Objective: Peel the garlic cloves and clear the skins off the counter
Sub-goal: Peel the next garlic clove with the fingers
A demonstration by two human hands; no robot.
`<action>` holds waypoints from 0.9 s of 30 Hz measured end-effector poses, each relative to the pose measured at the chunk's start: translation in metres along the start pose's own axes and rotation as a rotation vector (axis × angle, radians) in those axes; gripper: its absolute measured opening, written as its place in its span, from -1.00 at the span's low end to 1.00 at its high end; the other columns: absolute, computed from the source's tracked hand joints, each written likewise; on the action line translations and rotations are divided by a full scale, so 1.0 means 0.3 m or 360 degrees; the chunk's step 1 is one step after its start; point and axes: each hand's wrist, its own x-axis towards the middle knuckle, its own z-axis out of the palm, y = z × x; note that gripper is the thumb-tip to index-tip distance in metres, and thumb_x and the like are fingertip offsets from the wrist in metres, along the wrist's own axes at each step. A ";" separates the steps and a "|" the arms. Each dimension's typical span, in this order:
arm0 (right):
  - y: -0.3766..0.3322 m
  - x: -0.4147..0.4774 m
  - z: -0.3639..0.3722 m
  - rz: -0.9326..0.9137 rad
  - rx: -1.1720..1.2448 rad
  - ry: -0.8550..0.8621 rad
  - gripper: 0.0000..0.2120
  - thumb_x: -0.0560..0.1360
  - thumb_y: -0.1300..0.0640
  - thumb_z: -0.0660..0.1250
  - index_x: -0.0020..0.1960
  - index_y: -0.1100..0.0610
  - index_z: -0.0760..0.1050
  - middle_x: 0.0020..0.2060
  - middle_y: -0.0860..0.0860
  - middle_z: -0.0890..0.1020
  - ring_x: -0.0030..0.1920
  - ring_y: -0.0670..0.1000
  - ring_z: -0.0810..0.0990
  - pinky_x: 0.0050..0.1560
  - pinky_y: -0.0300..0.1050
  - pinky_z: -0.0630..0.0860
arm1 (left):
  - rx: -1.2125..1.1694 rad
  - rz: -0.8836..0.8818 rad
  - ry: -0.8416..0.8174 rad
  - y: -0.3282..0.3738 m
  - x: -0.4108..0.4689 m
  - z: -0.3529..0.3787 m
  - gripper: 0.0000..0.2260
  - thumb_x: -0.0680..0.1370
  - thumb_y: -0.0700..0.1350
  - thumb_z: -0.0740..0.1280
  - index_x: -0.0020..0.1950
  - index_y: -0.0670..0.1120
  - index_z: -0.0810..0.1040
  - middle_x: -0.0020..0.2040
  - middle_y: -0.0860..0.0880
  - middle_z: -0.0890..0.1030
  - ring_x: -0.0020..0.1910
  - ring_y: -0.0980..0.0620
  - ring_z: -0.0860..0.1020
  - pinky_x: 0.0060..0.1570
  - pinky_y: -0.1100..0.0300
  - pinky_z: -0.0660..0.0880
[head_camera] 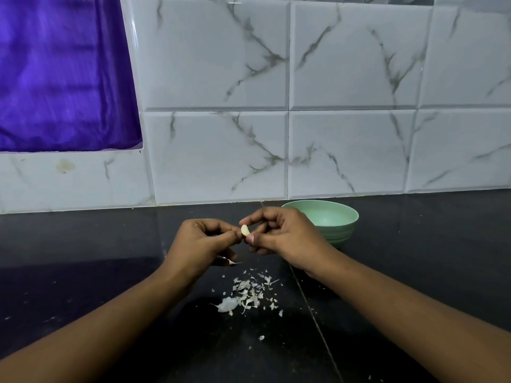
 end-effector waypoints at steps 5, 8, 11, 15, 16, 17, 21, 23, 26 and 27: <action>0.000 0.000 -0.002 0.0087 0.0183 -0.0034 -0.81 0.44 0.37 0.39 -0.07 0.10 0.57 -0.42 -0.07 0.62 -0.33 -0.09 0.64 -0.29 -0.26 0.57 | -0.0009 -0.0054 -0.0018 -0.004 0.003 -0.004 -0.84 0.49 -0.27 0.38 -0.27 -0.13 0.65 -0.32 -0.07 0.66 -0.48 0.03 0.59 -0.48 0.25 0.50; 0.002 0.001 -0.004 0.0026 0.0056 0.0004 -0.79 0.43 0.37 0.41 -0.09 0.08 0.57 -0.40 -0.05 0.62 -0.31 -0.06 0.65 -0.26 -0.21 0.59 | -0.0009 -0.0084 -0.0053 -0.003 0.002 -0.003 -0.89 0.49 -0.23 0.38 -0.23 -0.15 0.66 -0.27 -0.06 0.67 -0.46 0.02 0.59 -0.43 0.23 0.52; 0.001 -0.002 0.000 -0.0113 -0.0161 0.0044 -0.77 0.42 0.36 0.42 -0.11 0.04 0.56 -0.39 -0.05 0.63 -0.30 -0.04 0.66 -0.20 -0.16 0.60 | 0.0004 -0.0072 -0.0036 -0.003 0.003 -0.002 -0.89 0.48 -0.22 0.40 -0.25 -0.15 0.65 -0.30 -0.07 0.66 -0.48 0.04 0.58 -0.44 0.23 0.51; 0.006 -0.006 0.005 -0.0244 -0.0285 0.0101 -0.76 0.40 0.35 0.44 -0.13 0.03 0.54 -0.38 -0.05 0.63 -0.31 -0.03 0.67 -0.16 -0.14 0.60 | -0.0013 -0.0058 -0.0017 0.000 0.002 0.001 -0.88 0.47 -0.26 0.40 -0.26 -0.17 0.64 -0.32 -0.09 0.65 -0.50 0.05 0.57 -0.46 0.25 0.51; 0.008 -0.005 0.006 -0.0257 -0.0290 0.0107 -0.77 0.39 0.35 0.45 -0.13 0.04 0.54 -0.37 -0.03 0.63 -0.31 -0.02 0.67 -0.15 -0.11 0.61 | -0.0018 -0.0057 -0.0013 0.000 0.002 0.002 -0.88 0.47 -0.27 0.39 -0.27 -0.17 0.64 -0.33 -0.09 0.65 -0.50 0.06 0.56 -0.47 0.25 0.51; 0.009 -0.005 0.006 -0.0265 -0.0290 0.0109 -0.77 0.39 0.35 0.45 -0.13 0.04 0.54 -0.36 -0.02 0.63 -0.30 -0.01 0.68 -0.14 -0.09 0.61 | -0.0020 -0.0054 -0.0011 0.000 0.002 0.003 -0.87 0.47 -0.28 0.39 -0.27 -0.17 0.64 -0.35 -0.09 0.64 -0.51 0.06 0.56 -0.47 0.25 0.51; 0.014 -0.001 0.007 -0.0246 -0.0243 0.0095 -0.76 0.39 0.36 0.45 -0.14 0.04 0.54 -0.36 -0.02 0.64 -0.29 0.00 0.68 -0.17 -0.13 0.61 | -0.0022 -0.0048 0.0003 -0.003 0.005 0.001 -0.86 0.48 -0.30 0.38 -0.27 -0.18 0.64 -0.35 -0.09 0.64 -0.51 0.06 0.56 -0.47 0.23 0.52; 0.013 0.003 0.006 -0.0172 -0.0141 0.0062 -0.77 0.40 0.36 0.44 -0.13 0.05 0.55 -0.35 -0.01 0.63 -0.30 -0.01 0.67 -0.22 -0.18 0.59 | -0.0013 -0.0061 -0.0002 -0.005 0.008 -0.003 -0.87 0.49 -0.29 0.37 -0.25 -0.19 0.64 -0.33 -0.08 0.65 -0.51 0.06 0.56 -0.46 0.23 0.53; 0.010 0.003 0.005 0.0000 0.0097 -0.0035 -0.82 0.45 0.37 0.39 -0.06 0.12 0.54 -0.32 0.03 0.63 -0.30 -0.06 0.65 -0.28 -0.24 0.58 | -0.0005 -0.0091 -0.0022 -0.010 0.010 -0.007 -0.86 0.51 -0.28 0.35 -0.23 -0.18 0.64 -0.30 -0.08 0.66 -0.50 0.06 0.56 -0.45 0.22 0.53; 0.009 0.002 0.006 0.0051 0.0172 -0.0069 -0.84 0.47 0.37 0.37 -0.03 0.15 0.54 -0.31 0.03 0.63 -0.30 -0.08 0.64 -0.27 -0.25 0.58 | -0.0003 -0.0099 -0.0026 -0.010 0.010 -0.008 -0.85 0.51 -0.28 0.35 -0.23 -0.17 0.64 -0.30 -0.08 0.66 -0.51 0.06 0.55 -0.46 0.22 0.53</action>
